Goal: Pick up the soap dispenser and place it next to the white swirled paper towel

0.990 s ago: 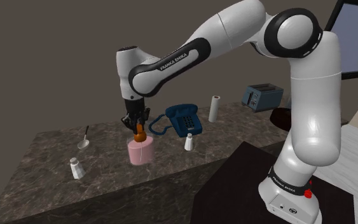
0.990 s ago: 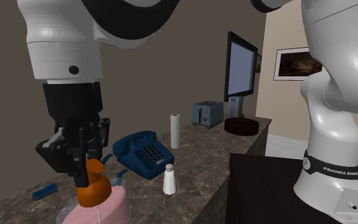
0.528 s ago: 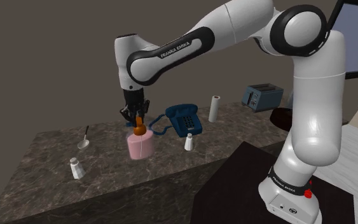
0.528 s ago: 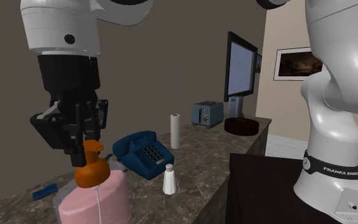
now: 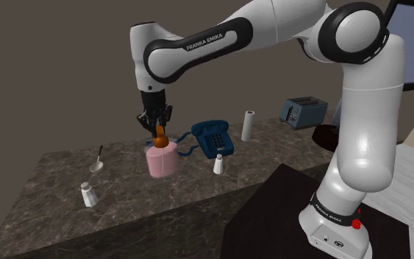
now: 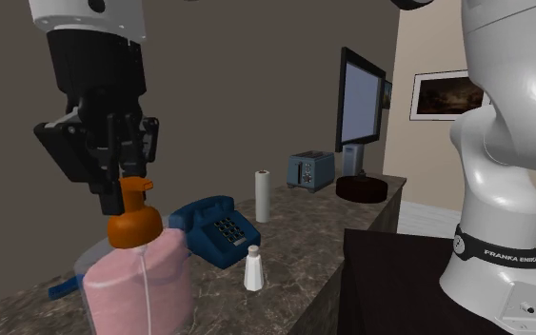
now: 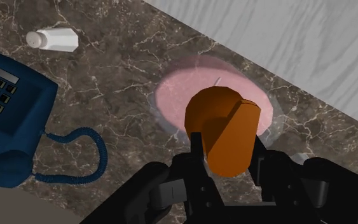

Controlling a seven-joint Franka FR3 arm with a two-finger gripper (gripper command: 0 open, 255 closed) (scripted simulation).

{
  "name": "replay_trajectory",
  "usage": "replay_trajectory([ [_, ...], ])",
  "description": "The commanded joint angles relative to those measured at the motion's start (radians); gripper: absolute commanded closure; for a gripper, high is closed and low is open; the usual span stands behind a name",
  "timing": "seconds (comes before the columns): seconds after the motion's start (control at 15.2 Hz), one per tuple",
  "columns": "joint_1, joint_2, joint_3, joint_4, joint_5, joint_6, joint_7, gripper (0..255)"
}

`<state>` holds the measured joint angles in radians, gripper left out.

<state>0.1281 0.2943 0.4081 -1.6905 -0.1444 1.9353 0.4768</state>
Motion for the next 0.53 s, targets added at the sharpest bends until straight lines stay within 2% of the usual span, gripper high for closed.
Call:
replay_trajectory([
  [0.0, 0.000, -0.006, 0.001, 0.021, 0.003, -0.026, -0.003, 255],
  [0.46, 0.001, -0.021, 0.005, 0.096, 0.012, -0.114, -0.011, 255],
])
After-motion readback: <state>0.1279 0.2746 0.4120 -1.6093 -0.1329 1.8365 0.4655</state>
